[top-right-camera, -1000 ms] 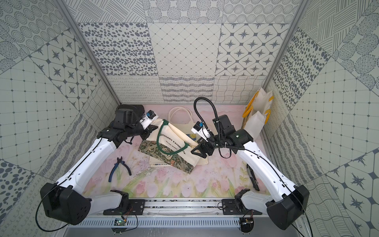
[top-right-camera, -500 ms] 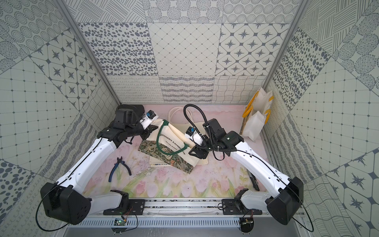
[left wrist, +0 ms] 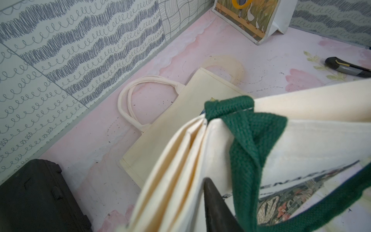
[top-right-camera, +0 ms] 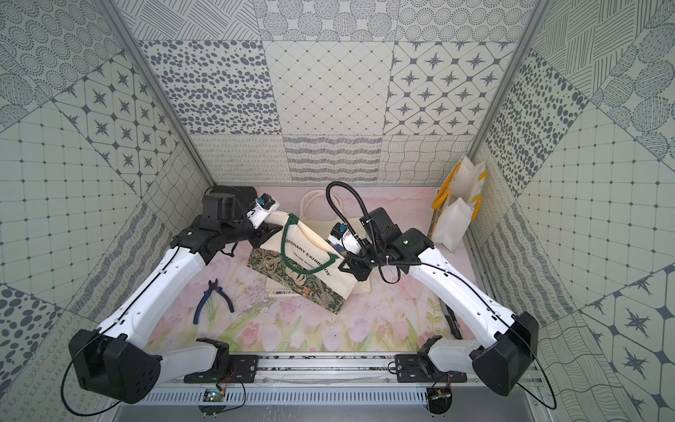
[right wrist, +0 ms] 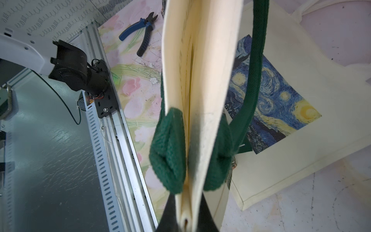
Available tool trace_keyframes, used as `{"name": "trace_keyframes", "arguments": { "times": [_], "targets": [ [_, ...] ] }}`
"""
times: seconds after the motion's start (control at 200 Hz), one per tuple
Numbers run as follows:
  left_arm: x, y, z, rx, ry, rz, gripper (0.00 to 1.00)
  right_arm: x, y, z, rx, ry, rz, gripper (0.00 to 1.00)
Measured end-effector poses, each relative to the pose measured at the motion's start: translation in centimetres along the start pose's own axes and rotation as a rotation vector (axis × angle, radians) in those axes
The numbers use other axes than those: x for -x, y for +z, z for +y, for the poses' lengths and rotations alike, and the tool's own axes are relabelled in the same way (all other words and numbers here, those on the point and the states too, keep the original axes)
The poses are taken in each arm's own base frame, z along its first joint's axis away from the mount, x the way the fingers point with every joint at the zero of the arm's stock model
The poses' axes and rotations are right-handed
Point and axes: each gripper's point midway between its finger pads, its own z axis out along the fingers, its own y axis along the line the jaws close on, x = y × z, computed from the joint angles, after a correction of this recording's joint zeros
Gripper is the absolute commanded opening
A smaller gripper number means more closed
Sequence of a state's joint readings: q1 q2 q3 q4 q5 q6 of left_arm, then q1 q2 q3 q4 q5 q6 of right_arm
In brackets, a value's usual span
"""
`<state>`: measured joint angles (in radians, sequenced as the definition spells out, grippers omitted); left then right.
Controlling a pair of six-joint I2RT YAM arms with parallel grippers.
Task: Put away the canvas bag
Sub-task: Press the canvas bag.
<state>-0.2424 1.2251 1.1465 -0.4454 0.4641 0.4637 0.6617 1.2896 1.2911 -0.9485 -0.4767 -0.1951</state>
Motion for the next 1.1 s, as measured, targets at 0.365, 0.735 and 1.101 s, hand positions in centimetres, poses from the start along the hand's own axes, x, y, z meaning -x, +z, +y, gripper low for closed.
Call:
{"name": "trace_keyframes", "arguments": {
  "times": [0.365, 0.735, 1.101],
  "targets": [
    [4.8, -5.6, 0.5, 0.163, -0.044, -0.192, 0.21, 4.9, -0.9, 0.5, 0.076, 0.416, -0.176, 0.00],
    [3.6, -3.7, 1.6, 0.215, -0.183, -0.043, 0.53, 6.6, 4.3, -2.2, 0.260, 0.894, -0.356, 0.00],
    [3.0, -6.3, 3.2, 0.372, -0.238, 0.008, 0.56, 6.6, 1.6, -6.7, 0.332, 1.170, -0.570, 0.00]
  ]
}}
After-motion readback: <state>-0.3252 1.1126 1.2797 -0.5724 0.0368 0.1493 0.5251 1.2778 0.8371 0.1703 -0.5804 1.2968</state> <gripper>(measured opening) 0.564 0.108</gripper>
